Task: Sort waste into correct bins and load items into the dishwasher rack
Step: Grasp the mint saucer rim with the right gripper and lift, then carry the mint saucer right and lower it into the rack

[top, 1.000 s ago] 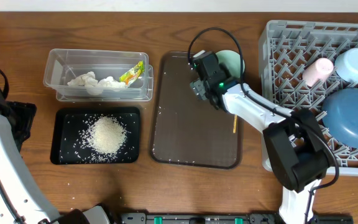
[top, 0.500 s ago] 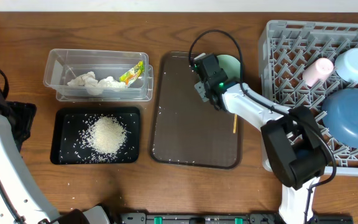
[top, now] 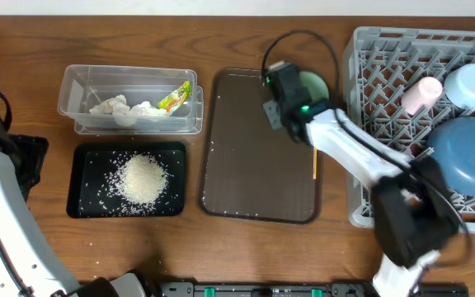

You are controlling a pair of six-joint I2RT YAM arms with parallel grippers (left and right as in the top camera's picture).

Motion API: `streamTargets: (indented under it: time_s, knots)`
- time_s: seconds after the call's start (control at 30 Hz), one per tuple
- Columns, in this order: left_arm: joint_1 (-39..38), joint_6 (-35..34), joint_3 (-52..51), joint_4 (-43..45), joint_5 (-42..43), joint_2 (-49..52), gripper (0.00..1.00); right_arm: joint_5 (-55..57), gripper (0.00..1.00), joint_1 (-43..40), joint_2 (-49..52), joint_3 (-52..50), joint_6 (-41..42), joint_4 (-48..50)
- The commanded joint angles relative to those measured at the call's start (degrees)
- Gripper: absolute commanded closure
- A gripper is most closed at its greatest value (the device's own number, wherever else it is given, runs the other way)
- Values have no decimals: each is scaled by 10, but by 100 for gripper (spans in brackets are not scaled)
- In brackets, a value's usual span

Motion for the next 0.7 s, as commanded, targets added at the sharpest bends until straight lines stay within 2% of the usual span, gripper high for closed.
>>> streamTargets:
  time_s: [0.0, 0.2, 0.33, 0.5, 0.67]
  knots:
    - [2, -9, 1, -2, -5, 1, 6, -11, 99, -14, -114, 9, 49, -22]
    - [2, -9, 1, -2, -5, 1, 6, -81, 99, -94, -250, 9, 130, -151]
    - [2, -9, 1, -2, -5, 1, 6, -153, 99, -176, -299, 6, 172, -229]
    - [2, -9, 1, -2, -5, 1, 6, -248, 99, -286, -307, 0, 167, -272]
    - [2, -9, 1, -2, -5, 1, 6, -471, 99, -387, -306, -29, 127, -243]
